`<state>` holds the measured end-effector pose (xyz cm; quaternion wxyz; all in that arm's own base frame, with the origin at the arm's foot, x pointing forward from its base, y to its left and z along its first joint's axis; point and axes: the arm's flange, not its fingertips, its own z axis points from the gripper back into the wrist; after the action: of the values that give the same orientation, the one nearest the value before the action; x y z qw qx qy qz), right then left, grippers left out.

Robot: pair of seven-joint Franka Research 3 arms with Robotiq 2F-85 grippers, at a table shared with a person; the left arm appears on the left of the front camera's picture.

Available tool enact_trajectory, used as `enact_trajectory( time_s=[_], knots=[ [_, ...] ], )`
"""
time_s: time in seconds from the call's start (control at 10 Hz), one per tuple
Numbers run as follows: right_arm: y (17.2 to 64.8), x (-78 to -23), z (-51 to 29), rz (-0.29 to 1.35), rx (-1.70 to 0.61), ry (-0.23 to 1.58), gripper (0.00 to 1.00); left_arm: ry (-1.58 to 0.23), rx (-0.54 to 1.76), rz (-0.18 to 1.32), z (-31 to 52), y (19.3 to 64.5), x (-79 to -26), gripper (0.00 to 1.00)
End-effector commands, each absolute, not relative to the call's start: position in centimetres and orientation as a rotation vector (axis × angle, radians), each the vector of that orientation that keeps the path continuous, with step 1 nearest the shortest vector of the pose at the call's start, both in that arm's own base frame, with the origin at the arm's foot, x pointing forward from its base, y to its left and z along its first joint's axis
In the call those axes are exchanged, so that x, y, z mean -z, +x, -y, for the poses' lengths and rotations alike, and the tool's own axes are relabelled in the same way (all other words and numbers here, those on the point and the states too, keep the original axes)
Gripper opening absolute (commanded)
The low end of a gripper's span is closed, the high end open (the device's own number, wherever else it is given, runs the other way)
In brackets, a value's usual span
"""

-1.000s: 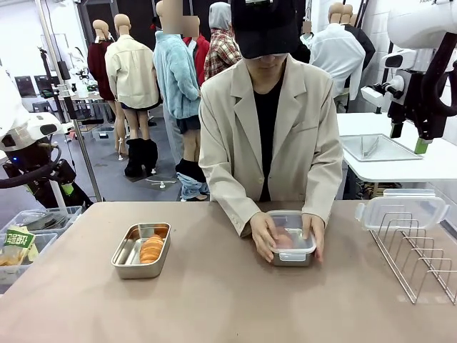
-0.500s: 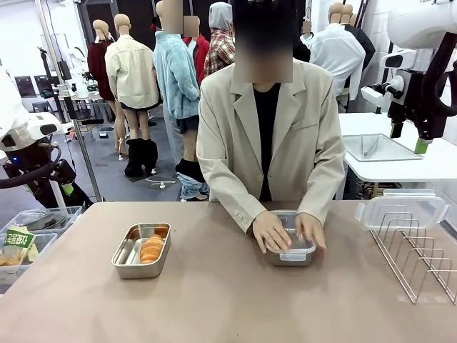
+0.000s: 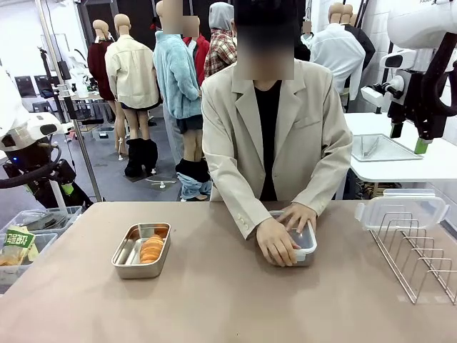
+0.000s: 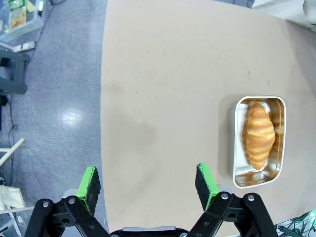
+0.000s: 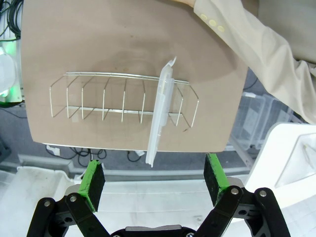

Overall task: Place the bread in airtight containers.
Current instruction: Pick up one Airtight Container lid and hand it to the human.

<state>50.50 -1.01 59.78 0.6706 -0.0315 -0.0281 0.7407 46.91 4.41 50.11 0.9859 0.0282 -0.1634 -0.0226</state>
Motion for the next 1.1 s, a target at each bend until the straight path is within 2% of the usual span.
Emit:
enact_trajectory(
  time_s=[0.0, 1.0],
  knots=[
    [50.56, -59.76, 1.00, 0.070, -1.672, -0.065, 1.00, 0.062, 0.030, 0.331, -4.39, 46.80, -50.21, 1.00],
    [50.56, -59.76, 1.00, 0.070, -1.672, -0.065, 1.00, 0.062, 0.030, 0.331, -4.39, 46.80, -50.21, 1.00]
  ],
)
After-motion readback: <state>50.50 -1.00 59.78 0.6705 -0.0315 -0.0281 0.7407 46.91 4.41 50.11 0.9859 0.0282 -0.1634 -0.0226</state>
